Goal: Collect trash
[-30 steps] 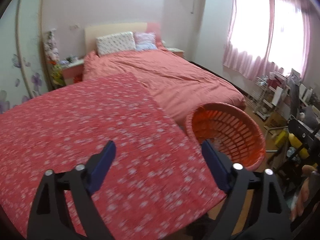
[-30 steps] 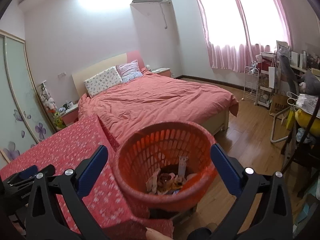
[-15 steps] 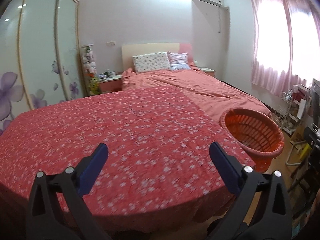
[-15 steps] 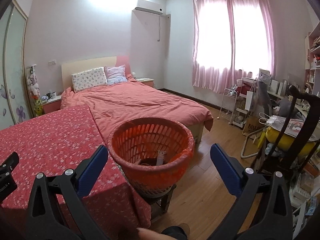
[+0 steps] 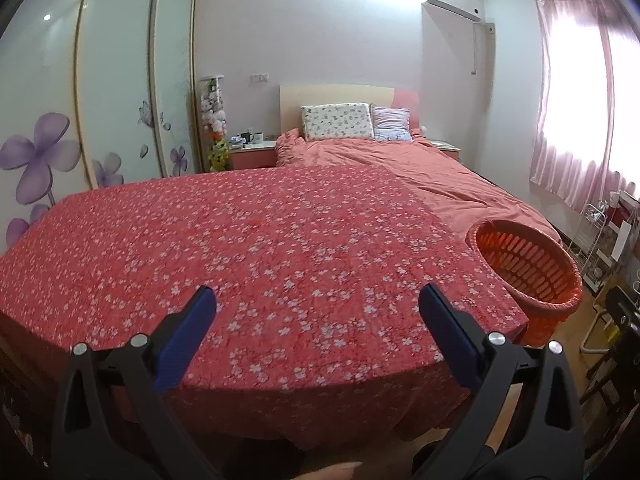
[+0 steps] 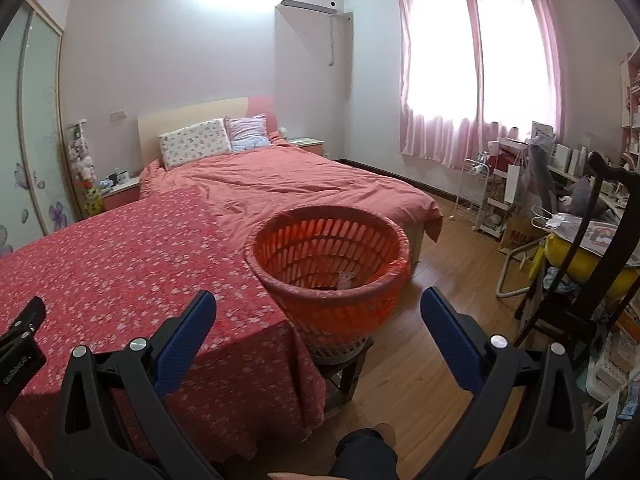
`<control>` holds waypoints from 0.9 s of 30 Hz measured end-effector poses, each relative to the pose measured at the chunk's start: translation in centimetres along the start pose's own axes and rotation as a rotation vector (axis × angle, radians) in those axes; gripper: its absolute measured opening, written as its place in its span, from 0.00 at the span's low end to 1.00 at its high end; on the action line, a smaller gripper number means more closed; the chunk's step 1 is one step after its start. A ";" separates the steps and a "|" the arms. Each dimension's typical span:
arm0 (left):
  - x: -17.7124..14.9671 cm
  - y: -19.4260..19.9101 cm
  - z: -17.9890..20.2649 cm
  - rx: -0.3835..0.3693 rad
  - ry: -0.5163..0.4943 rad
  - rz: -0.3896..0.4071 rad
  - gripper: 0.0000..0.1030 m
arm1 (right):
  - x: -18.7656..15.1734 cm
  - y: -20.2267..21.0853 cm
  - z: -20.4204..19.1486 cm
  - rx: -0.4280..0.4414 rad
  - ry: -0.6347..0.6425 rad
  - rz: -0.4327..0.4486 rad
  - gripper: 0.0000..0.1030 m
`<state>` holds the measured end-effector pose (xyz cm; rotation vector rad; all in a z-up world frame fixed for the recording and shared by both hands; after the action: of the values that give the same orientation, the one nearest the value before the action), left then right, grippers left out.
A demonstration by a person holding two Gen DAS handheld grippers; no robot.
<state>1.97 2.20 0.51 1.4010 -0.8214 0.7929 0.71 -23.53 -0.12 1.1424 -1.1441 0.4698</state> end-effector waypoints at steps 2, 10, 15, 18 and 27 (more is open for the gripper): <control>-0.2 0.1 -0.2 0.003 0.002 -0.004 0.96 | -0.2 0.2 -0.2 0.008 0.004 -0.001 0.98; -1.0 0.0 -0.4 0.011 0.004 -0.029 0.96 | -1.0 0.2 -1.1 0.047 0.016 -0.038 0.98; -1.3 -0.2 -0.6 0.009 0.007 -0.051 0.96 | -1.2 0.1 -1.2 0.053 0.015 -0.051 0.98; -1.4 -0.4 -0.8 0.012 0.012 -0.063 0.96 | -1.3 0.1 -1.2 0.045 0.020 -0.045 0.98; -1.8 -0.9 -1.1 0.015 0.028 -0.095 0.96 | -1.7 -0.5 -1.1 0.012 0.031 -0.075 0.98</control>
<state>1.87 3.31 -1.52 1.4283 -0.7231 0.7451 0.93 -22.31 -1.86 1.1806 -1.0689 0.4357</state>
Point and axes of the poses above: each gripper's, at about its wrist camera, not at the fingertips, and y roughly against the way its jaws point, z to its right, x to its top, the point moved 3 cm from there along -y, roughly the way its jaws point, and after that the axes turned 1 degree about -x, right-handed, at the moved point
